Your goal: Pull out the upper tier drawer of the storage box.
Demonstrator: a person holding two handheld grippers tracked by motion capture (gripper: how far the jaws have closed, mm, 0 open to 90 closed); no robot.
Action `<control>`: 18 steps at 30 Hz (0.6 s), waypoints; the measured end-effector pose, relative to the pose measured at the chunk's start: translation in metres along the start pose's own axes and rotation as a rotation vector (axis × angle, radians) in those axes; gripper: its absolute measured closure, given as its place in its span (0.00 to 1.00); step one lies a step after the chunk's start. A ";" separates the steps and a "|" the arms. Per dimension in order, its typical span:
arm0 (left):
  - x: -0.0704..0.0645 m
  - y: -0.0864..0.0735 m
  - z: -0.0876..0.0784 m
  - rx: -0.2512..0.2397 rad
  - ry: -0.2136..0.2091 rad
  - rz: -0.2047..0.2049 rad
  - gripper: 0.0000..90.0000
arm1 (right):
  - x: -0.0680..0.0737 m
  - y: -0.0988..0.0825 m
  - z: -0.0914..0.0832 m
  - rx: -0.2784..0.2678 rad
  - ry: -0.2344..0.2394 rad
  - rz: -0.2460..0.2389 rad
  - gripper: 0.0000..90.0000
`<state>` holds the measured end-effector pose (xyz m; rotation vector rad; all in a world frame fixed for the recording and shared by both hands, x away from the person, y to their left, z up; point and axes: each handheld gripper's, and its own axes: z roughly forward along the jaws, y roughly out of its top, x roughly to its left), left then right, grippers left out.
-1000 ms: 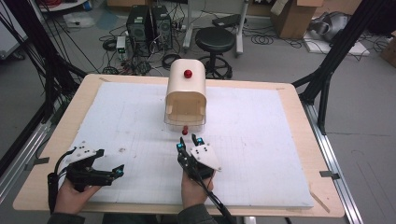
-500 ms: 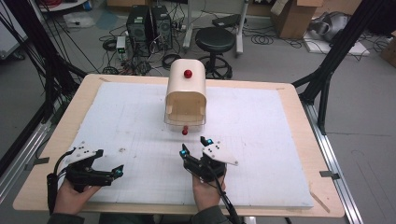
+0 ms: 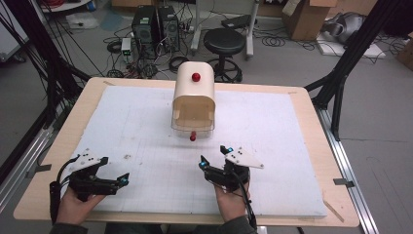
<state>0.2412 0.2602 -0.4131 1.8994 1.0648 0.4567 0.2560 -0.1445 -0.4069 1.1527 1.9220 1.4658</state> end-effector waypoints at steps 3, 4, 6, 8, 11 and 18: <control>-0.001 0.000 0.001 -0.002 -0.001 -0.002 0.02 | -0.007 0.000 -0.003 0.020 0.002 -0.006 0.25; -0.001 0.000 0.001 -0.002 -0.001 -0.003 0.02 | -0.010 0.000 -0.004 0.024 0.006 -0.003 0.24; -0.001 0.000 0.001 -0.001 -0.002 -0.003 0.02 | -0.015 0.001 -0.007 0.024 0.009 0.003 0.24; -0.001 0.000 0.001 0.001 -0.003 -0.002 0.02 | -0.019 0.001 -0.008 0.031 0.014 0.005 0.24; -0.001 -0.001 0.001 0.001 -0.005 0.001 0.02 | -0.024 0.002 -0.011 0.038 0.015 0.010 0.23; -0.001 -0.001 0.000 -0.003 -0.004 -0.004 0.02 | -0.033 0.002 -0.016 0.056 0.030 0.005 0.22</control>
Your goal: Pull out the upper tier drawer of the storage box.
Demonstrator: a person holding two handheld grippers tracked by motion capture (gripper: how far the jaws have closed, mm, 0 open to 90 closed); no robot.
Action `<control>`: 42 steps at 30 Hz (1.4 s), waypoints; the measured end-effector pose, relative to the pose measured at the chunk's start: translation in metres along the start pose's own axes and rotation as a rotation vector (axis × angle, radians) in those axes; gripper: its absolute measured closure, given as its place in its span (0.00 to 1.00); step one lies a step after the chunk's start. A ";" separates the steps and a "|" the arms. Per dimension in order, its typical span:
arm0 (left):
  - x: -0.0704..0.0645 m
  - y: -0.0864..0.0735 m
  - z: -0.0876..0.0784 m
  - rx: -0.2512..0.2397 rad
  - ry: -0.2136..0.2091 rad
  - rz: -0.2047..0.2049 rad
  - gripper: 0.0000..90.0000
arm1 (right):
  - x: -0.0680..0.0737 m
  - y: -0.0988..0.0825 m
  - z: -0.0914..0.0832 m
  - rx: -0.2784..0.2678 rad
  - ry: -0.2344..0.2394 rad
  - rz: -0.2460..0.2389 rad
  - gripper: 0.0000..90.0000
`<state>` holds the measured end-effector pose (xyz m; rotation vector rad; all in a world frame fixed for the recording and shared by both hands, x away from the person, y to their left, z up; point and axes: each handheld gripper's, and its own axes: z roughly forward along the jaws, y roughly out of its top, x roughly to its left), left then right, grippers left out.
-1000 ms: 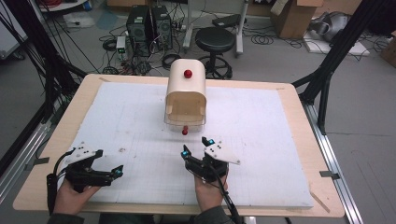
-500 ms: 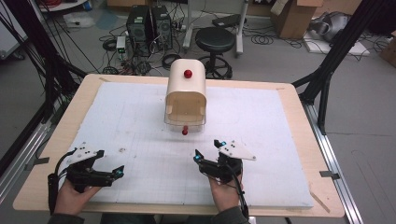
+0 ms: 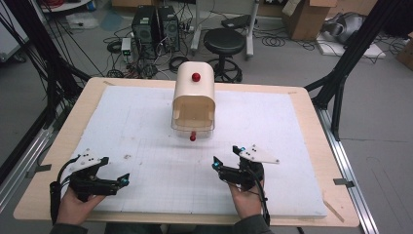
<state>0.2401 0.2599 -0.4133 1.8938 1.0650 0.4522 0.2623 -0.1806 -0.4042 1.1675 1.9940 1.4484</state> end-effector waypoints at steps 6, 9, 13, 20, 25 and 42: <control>0.000 0.000 -0.001 -0.002 0.000 -0.001 0.02 | -0.007 0.000 -0.006 0.010 -0.002 -0.003 0.22; 0.000 -0.001 -0.001 -0.001 0.001 -0.002 0.02 | -0.010 -0.001 -0.008 0.015 -0.002 0.001 0.22; 0.000 -0.001 -0.002 -0.001 0.002 -0.002 0.02 | -0.015 -0.002 -0.013 0.019 -0.003 0.001 0.22; -0.001 -0.001 -0.002 -0.002 -0.003 -0.001 0.02 | -0.023 -0.004 -0.021 0.025 -0.012 -0.001 0.22; 0.000 -0.001 -0.001 -0.002 -0.006 -0.002 0.02 | -0.029 -0.006 -0.028 0.035 -0.017 0.001 0.22; 0.000 0.000 -0.001 -0.007 -0.011 -0.010 0.02 | -0.045 -0.014 -0.048 0.046 -0.036 -0.001 0.21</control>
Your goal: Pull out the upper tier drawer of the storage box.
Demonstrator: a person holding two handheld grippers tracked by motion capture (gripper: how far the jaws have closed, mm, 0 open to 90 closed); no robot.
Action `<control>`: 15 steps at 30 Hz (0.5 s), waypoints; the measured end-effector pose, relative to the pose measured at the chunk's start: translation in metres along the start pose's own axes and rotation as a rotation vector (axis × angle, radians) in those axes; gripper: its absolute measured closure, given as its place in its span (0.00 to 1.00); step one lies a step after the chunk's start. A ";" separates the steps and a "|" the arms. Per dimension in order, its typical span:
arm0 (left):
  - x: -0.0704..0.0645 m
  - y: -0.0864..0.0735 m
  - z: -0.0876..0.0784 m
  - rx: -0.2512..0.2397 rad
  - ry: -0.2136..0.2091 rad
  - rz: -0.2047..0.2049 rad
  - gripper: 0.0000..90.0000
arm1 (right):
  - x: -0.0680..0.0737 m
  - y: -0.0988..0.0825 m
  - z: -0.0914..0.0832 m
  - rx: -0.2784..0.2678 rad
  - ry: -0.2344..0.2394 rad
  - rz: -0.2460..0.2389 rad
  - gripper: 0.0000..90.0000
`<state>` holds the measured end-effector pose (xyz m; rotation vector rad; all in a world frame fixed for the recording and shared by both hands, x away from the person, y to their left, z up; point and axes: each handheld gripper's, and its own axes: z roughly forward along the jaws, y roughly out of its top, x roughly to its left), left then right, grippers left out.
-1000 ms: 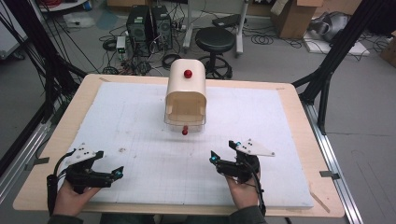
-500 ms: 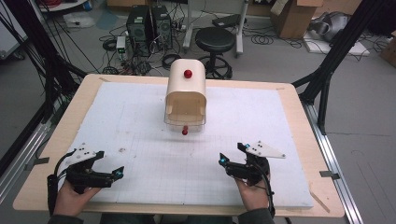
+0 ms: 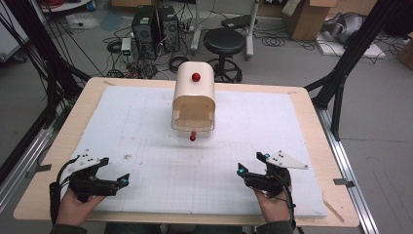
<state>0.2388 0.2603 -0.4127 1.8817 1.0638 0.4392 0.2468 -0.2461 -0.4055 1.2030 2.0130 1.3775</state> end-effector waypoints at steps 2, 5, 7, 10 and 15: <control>0.000 0.000 0.000 -0.003 0.001 0.001 0.02 | -0.001 -0.002 -0.002 0.003 -0.005 -0.001 0.20; 0.001 0.000 0.000 -0.003 -0.004 -0.003 0.02 | -0.003 -0.005 -0.005 0.008 -0.011 -0.012 0.20; 0.001 0.000 -0.001 -0.007 -0.007 -0.009 0.02 | -0.005 -0.007 -0.007 0.010 -0.017 -0.013 0.19; 0.001 0.000 -0.001 -0.006 -0.008 -0.006 0.02 | -0.007 -0.010 -0.010 0.012 -0.019 -0.012 0.19; 0.002 0.000 -0.002 -0.013 -0.009 -0.014 0.02 | -0.010 -0.013 -0.014 0.018 -0.030 -0.015 0.17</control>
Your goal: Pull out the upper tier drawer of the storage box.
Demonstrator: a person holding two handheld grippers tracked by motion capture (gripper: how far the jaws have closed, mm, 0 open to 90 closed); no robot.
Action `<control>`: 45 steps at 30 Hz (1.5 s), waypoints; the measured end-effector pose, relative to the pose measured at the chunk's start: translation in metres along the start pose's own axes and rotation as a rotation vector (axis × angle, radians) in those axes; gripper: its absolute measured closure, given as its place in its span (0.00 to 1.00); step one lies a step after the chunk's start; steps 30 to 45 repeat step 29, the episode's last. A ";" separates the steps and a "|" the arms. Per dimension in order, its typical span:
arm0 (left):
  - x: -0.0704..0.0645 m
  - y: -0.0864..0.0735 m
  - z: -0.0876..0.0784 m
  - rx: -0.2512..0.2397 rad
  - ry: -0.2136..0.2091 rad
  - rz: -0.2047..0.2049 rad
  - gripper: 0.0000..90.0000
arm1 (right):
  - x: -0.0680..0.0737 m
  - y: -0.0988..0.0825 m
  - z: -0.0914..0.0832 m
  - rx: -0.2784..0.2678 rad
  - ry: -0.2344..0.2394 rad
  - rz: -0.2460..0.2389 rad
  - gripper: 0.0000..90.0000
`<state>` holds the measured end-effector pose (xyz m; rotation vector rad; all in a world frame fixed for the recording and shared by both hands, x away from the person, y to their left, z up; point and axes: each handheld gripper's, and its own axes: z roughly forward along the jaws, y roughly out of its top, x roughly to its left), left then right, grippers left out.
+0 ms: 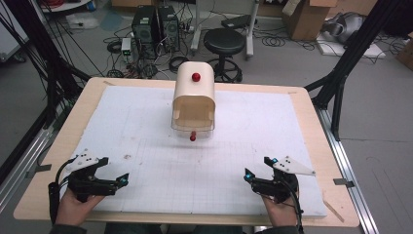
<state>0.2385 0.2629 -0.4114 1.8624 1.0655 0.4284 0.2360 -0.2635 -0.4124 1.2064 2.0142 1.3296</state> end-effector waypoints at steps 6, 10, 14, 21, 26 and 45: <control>0.001 -0.001 -0.001 0.000 0.002 -0.002 0.02 | -0.003 -0.004 -0.003 0.012 -0.003 -0.003 0.16; 0.002 -0.001 -0.002 -0.003 0.001 -0.005 0.02 | -0.005 -0.006 -0.006 0.016 -0.002 -0.006 0.16; 0.003 -0.001 -0.003 -0.004 0.001 -0.007 0.02 | -0.006 -0.008 -0.009 0.026 0.001 -0.008 0.16; 0.004 -0.003 -0.004 -0.005 0.001 -0.010 0.02 | -0.008 -0.011 -0.011 0.036 0.004 -0.014 0.14; 0.004 -0.003 -0.005 -0.004 0.000 -0.011 0.02 | -0.010 -0.013 -0.013 0.036 0.001 -0.011 0.13; 0.004 -0.003 -0.004 -0.004 -0.002 -0.010 0.02 | -0.011 -0.014 -0.013 0.034 -0.002 -0.006 0.13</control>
